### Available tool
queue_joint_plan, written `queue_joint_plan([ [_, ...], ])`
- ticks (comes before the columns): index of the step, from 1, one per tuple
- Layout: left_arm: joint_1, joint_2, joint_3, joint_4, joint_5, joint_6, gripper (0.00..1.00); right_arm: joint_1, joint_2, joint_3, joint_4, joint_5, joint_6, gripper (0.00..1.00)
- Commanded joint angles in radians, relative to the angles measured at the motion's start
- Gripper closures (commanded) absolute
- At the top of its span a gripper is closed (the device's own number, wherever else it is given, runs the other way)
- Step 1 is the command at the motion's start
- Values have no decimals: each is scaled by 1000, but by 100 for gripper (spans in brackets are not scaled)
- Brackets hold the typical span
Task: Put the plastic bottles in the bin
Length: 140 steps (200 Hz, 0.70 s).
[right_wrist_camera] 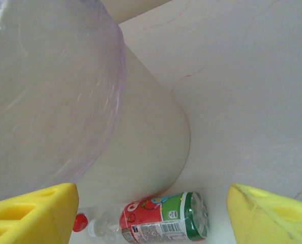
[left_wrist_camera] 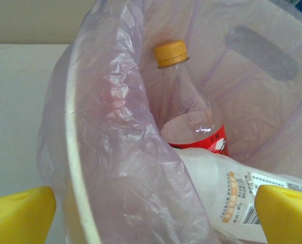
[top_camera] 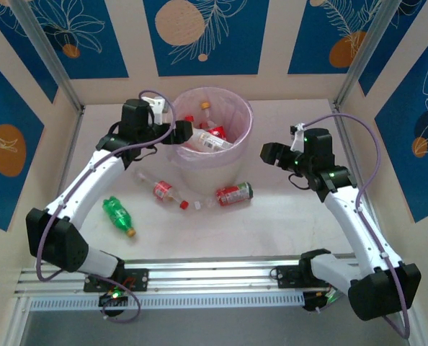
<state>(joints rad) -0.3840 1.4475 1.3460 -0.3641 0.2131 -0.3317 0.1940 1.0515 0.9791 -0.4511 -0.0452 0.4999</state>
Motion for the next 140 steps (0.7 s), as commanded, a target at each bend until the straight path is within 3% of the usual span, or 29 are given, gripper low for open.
queue_joint_plan([
  [1,-15,6,71,-165,-38,59,0,-26,25,8,59,-81,9,23],
  [52,-12,-84,169,-258,-87,151,0,-52,80,130,83,-154,85,17],
  [84,27,-130,252,-370,-213,231,0,-40,111,223,61,-208,150,14],
  [102,121,-138,283,-427,-239,229,0,-17,139,258,55,-218,158,14],
  [140,425,-129,226,-418,-119,168,1,42,211,307,71,-221,144,16],
])
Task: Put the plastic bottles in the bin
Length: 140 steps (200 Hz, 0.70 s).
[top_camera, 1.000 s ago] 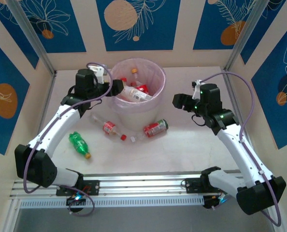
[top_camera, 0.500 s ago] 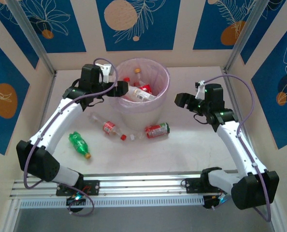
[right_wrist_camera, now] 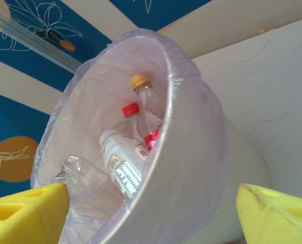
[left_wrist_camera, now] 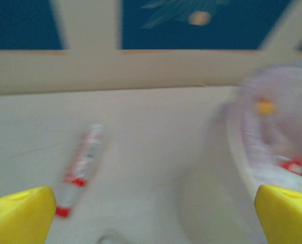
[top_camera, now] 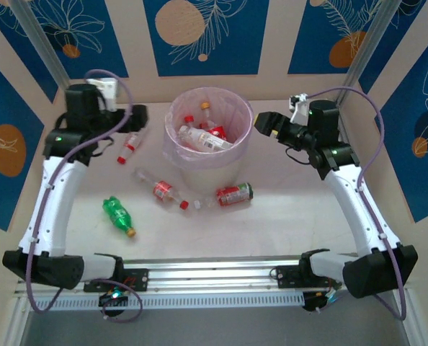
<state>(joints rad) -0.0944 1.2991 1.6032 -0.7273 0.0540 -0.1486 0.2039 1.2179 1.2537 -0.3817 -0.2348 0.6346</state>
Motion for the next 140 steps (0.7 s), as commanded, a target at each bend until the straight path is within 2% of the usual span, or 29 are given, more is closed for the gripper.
queue_joint_plan([
  [1,141,23,-32,-55,42,-15,1,32,47,33,1,-32,9,17],
  [20,216,100,-43,-50,68,-10,4,56,96,66,-25,-17,-18,20],
  [39,239,189,-45,-32,57,6,5,75,130,72,-23,4,-36,23],
  [59,241,283,-37,3,41,29,5,84,156,81,-31,12,-39,26],
  [87,240,417,0,35,77,68,5,90,168,73,-16,12,-30,29],
  [140,215,652,75,36,42,148,2,97,157,59,-26,29,-10,32],
])
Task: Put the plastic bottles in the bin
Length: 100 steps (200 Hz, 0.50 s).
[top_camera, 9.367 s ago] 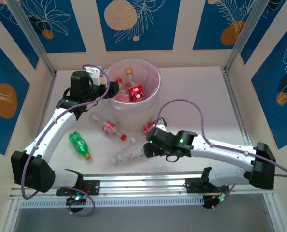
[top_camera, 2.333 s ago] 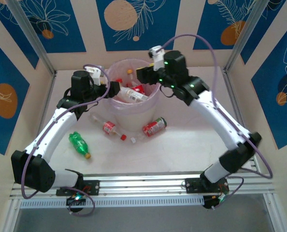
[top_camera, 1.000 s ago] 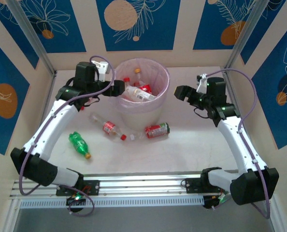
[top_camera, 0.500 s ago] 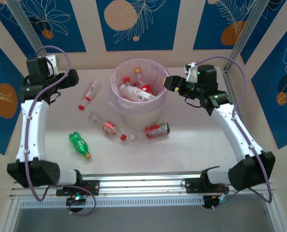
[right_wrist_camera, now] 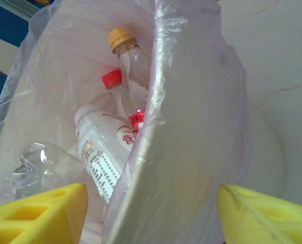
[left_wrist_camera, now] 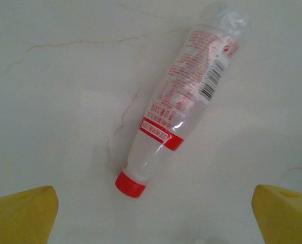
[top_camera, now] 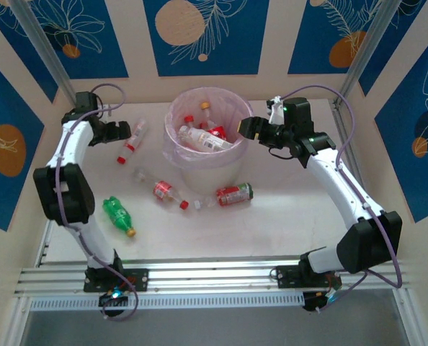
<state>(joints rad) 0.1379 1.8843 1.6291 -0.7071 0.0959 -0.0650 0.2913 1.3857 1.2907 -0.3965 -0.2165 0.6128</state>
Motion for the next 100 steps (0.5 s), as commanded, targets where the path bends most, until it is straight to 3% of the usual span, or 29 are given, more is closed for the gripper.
queue_joint_plan([
  [1,-18,69,49,18,0,66,2,10,-11,22,-12,12,13,32],
  [41,-69,233,205,-19,-19,200,1,12,-22,12,-27,13,21,32],
  [100,-103,444,407,-104,-101,186,3,14,-30,11,-44,19,26,32],
])
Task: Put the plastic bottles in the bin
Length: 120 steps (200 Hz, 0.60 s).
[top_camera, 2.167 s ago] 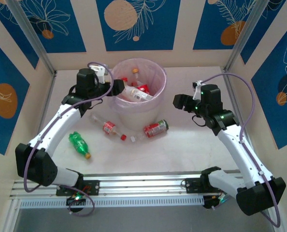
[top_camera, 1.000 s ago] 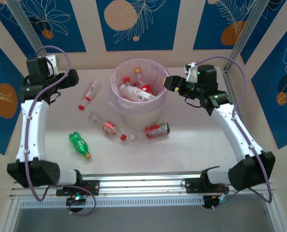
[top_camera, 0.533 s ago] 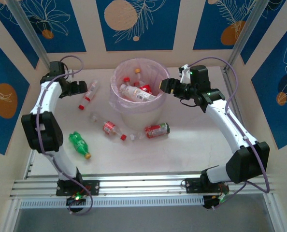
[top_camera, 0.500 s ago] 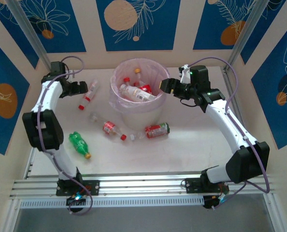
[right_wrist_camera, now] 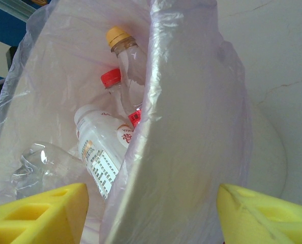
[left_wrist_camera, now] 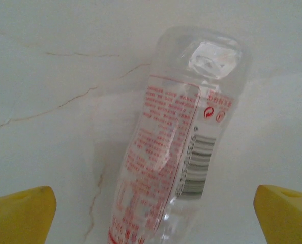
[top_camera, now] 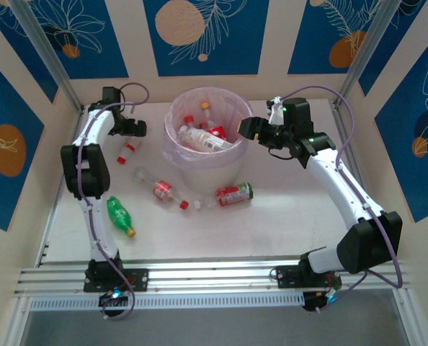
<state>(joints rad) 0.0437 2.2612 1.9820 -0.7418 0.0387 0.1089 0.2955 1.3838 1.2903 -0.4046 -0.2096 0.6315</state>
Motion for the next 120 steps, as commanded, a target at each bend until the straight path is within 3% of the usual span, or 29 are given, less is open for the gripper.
queue_joint_plan([
  [1,-10,69,55,-69,-44,11,3,10,-27,12,-36,12,7,32],
  [26,-23,89,43,-61,-59,-1,11,10,-25,12,-37,12,11,32],
  [89,-39,83,-10,-23,-93,-32,47,22,-29,5,-47,32,10,32],
  [120,-38,49,-44,-5,-99,-49,48,25,-28,9,-55,38,2,32],
])
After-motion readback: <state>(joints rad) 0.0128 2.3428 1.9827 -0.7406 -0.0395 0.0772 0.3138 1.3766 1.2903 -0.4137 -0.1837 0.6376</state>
